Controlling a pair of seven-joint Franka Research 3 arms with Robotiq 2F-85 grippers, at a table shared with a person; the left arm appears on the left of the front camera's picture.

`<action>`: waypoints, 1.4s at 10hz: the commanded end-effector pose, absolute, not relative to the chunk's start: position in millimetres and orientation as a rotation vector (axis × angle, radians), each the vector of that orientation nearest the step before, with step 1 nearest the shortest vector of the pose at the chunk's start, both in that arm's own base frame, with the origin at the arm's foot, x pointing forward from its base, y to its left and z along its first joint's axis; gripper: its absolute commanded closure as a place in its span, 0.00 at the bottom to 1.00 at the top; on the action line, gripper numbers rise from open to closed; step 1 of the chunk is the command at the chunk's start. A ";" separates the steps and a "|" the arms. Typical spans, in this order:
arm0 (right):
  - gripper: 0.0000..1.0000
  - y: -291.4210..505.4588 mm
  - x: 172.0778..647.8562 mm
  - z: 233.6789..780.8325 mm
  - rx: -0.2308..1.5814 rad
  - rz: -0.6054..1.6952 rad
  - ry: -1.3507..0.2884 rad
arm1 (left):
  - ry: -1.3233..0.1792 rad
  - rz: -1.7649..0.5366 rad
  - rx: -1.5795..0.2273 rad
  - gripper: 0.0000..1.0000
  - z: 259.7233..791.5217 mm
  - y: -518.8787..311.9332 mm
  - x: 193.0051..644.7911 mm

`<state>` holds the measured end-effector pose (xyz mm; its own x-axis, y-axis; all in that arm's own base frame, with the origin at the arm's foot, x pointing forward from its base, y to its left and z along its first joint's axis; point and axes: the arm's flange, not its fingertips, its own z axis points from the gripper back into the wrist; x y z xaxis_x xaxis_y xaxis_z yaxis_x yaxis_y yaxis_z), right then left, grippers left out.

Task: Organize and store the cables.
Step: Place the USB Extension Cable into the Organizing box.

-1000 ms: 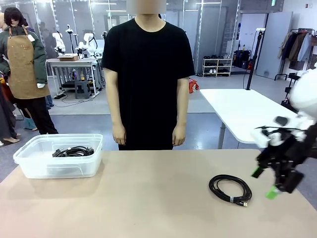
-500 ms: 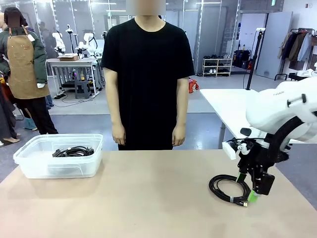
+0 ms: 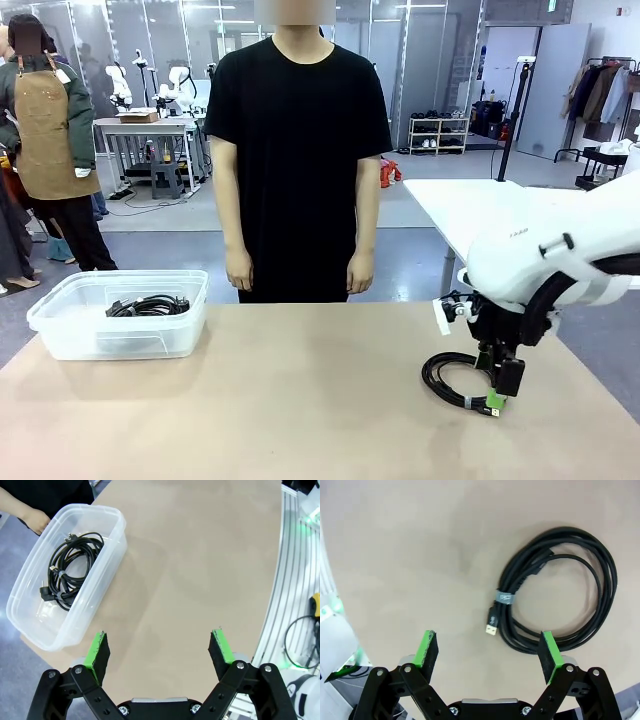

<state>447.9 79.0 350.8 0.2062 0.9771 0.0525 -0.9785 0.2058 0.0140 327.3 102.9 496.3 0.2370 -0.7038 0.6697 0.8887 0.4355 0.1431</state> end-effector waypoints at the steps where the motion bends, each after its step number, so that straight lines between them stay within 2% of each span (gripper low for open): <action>1: 0.00 96.7 454.2 331.8 -0.053 1.302 0.009 | -0.763 -1.129 -0.304 0.00 496.1 103.4 327.9; 6: 0.00 103.5 460.5 307.4 -0.090 1.279 0.001 | -0.763 -1.129 -0.304 0.00 496.1 103.4 327.9; 7: 0.17 104.5 460.6 306.2 -0.085 1.283 0.002 | -0.763 -1.129 -0.304 0.00 496.1 103.4 327.9; 8: 0.26 104.5 461.5 306.2 -0.075 1.278 -0.010 | -0.763 -1.129 -0.304 0.00 496.1 103.4 327.9; 9: 0.43 104.1 462.7 306.9 -0.059 1.277 -0.030 | -0.763 -1.129 -0.304 0.00 496.1 103.4 327.9; 10: 0.52 103.5 464.0 305.3 -0.054 1.276 -0.029 | -0.763 -1.129 -0.304 0.00 496.1 103.4 327.9; 12: 1.00 100.1 465.8 307.0 -0.018 1.276 -0.067 | -0.763 -1.129 -0.304 0.00 496.1 103.4 327.9; 14: 1.00 99.4 466.0 309.7 0.008 1.285 -0.075 | -0.763 -1.129 -0.304 0.00 496.1 103.4 327.9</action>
